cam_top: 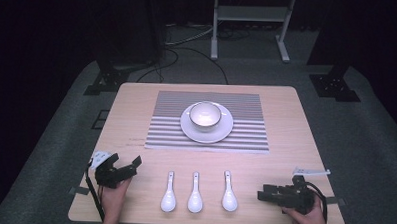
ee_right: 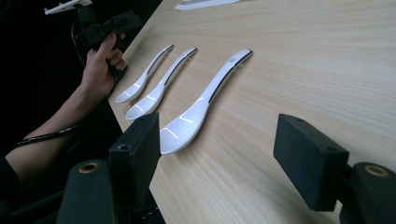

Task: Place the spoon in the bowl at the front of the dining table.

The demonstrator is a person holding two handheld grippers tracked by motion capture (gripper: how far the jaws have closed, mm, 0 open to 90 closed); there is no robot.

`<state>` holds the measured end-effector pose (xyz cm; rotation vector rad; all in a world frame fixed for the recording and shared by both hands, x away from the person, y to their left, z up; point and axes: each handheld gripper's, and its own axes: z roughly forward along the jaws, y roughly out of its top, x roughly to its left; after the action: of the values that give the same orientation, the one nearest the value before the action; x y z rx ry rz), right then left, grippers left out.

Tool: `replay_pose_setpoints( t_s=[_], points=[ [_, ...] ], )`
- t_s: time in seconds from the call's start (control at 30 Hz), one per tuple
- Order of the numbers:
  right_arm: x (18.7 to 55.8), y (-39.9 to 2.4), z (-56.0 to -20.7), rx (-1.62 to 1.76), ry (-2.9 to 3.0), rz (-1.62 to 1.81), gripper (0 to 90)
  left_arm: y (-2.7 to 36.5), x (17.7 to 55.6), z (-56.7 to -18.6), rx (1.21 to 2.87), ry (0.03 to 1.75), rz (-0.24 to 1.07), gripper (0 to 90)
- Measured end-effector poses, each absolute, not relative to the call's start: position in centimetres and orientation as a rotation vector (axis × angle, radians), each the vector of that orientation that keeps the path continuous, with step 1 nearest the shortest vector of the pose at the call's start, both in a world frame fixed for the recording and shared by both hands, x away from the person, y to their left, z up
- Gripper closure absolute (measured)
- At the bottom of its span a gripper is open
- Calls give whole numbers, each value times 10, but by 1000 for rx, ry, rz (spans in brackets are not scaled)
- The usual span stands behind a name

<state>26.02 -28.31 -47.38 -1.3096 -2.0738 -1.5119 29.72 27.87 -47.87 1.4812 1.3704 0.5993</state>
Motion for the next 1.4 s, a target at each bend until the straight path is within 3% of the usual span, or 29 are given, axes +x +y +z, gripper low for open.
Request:
replay_pose_setpoints(
  t_s=[1.4],
  points=[
    [292, -226, -454, -1177, -2183, -1428, 310, 279, 297, -479, 1480, 1368, 595, 4]
  ],
)
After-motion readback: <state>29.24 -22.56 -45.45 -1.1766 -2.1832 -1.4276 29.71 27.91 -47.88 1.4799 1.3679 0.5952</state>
